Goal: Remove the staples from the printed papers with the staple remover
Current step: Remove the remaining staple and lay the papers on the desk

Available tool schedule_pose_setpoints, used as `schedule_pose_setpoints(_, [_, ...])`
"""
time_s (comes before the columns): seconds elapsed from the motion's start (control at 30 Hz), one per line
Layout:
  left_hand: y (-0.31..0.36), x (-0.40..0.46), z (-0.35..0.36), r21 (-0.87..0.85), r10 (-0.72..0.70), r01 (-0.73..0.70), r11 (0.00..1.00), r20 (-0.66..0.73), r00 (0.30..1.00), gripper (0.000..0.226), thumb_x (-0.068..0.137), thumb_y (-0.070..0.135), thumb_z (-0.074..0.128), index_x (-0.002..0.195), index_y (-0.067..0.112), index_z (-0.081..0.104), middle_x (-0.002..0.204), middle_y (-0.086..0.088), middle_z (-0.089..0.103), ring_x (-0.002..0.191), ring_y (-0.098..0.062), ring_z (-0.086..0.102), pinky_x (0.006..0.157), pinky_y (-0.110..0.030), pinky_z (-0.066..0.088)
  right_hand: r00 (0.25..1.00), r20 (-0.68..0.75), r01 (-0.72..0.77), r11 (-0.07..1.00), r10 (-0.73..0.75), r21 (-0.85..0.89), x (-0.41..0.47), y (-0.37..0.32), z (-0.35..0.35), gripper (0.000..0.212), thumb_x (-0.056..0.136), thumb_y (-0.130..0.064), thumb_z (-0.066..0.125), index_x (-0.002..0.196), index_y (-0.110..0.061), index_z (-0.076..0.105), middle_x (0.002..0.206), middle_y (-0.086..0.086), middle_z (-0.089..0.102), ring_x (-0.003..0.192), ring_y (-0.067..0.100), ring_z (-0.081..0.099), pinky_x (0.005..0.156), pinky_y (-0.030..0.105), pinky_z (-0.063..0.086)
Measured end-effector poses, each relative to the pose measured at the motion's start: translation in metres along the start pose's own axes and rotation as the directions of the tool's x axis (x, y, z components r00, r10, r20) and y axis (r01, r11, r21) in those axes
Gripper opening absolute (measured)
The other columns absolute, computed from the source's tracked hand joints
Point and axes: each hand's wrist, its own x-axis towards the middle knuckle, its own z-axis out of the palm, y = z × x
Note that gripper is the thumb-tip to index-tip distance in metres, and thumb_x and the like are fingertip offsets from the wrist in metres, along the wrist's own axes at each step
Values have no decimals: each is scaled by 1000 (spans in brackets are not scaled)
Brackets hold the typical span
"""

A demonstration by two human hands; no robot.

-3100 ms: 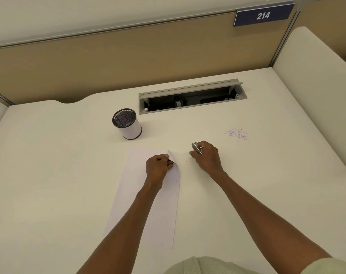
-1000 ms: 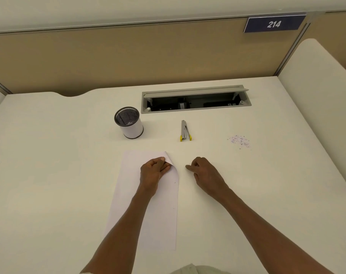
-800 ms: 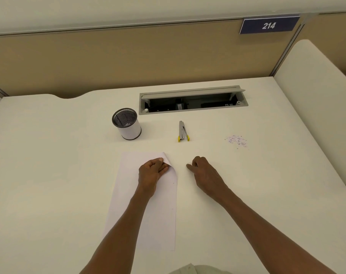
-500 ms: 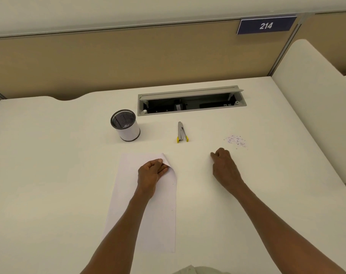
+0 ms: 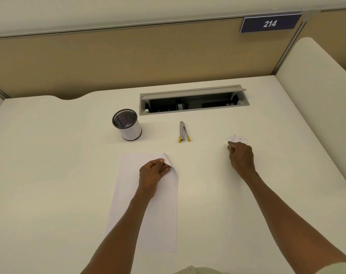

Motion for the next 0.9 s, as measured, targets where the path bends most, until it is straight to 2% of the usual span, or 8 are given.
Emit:
schedule_pose_setpoints(0.17, [2, -1, 2, 0, -17, 17, 1000, -8, 1000, 14, 97, 6, 63, 101, -7, 68, 85, -12, 72, 83, -21, 73, 89, -34, 60, 995, -7, -97, 986, 99, 134, 9, -6, -8, 12, 82, -9, 63, 75, -6, 72, 70, 9, 71, 70, 28, 65, 66, 32, 51])
schedule_pose_setpoints(0.33, [8, -9, 1, -62, -56, 56, 997, 0, 998, 12, 98, 5, 61, 98, -4, 68, 83, -12, 72, 79, -20, 73, 89, -37, 60, 993, 35, -119, 948, 113, 295, -1, -23, -13, 14, 80, -18, 72, 73, -9, 66, 69, 0, 67, 67, 16, 62, 60, 16, 41])
schedule_pose_setpoints(0.47, [27, -27, 0, -12, 0, -1, 1000, -26, 1000, 12, 98, 6, 61, 96, -2, 70, 86, -14, 73, 84, -25, 71, 84, -35, 61, 980, 196, -110, 909, 32, 401, -18, -47, -10, 13, 81, -25, 72, 78, -13, 71, 76, -2, 72, 68, 14, 66, 68, 27, 50])
schedule_pose_setpoints(0.57, [58, -48, 5, 111, 101, -100, 989, -1, 995, 12, 97, 7, 60, 95, 0, 70, 90, -16, 72, 83, -26, 71, 80, -36, 60, 936, 349, -174, 824, -31, 540, -35, -73, -9, 13, 82, -30, 73, 87, -18, 73, 83, 1, 74, 72, 15, 67, 63, 31, 52])
schedule_pose_setpoints(0.7, [108, -90, 19, 263, 186, -216, 940, 134, 973, 14, 97, 8, 59, 88, 2, 67, 83, -10, 66, 74, -24, 67, 77, -38, 61, 835, 525, -263, 718, -165, 644, -52, -104, -19, 46, 82, -41, 73, 124, -24, 62, 106, -7, 72, 102, 9, 66, 82, 30, 55])
schedule_pose_setpoints(0.77, [132, -114, 26, 267, 198, -251, 931, 209, 958, 18, 98, 9, 53, 84, 3, 62, 74, -3, 63, 70, -20, 65, 69, -33, 57, 768, 587, -308, 658, -254, 687, -59, -115, -24, 73, 75, -54, 74, 138, -27, 49, 119, -10, 67, 113, 6, 61, 98, 36, 50])
schedule_pose_setpoints(0.83, [153, -138, 32, 239, 200, -266, 934, 269, 942, 20, 100, 11, 46, 87, 2, 57, 70, -4, 58, 68, -19, 60, 62, -27, 52, 724, 602, -309, 621, -338, 720, -65, -126, -30, 94, 68, -66, 74, 146, -27, 38, 137, -7, 56, 123, 5, 53, 104, 32, 43])
schedule_pose_setpoints(0.9, [170, -160, 36, 148, 190, -243, 959, 306, 933, 21, 100, 14, 44, 92, 2, 59, 73, -10, 60, 65, -20, 61, 58, -27, 52, 682, 557, -259, 556, -475, 790, -72, -137, -37, 83, 76, -55, 66, 146, -21, 37, 144, 0, 51, 131, 13, 47, 105, 28, 43])
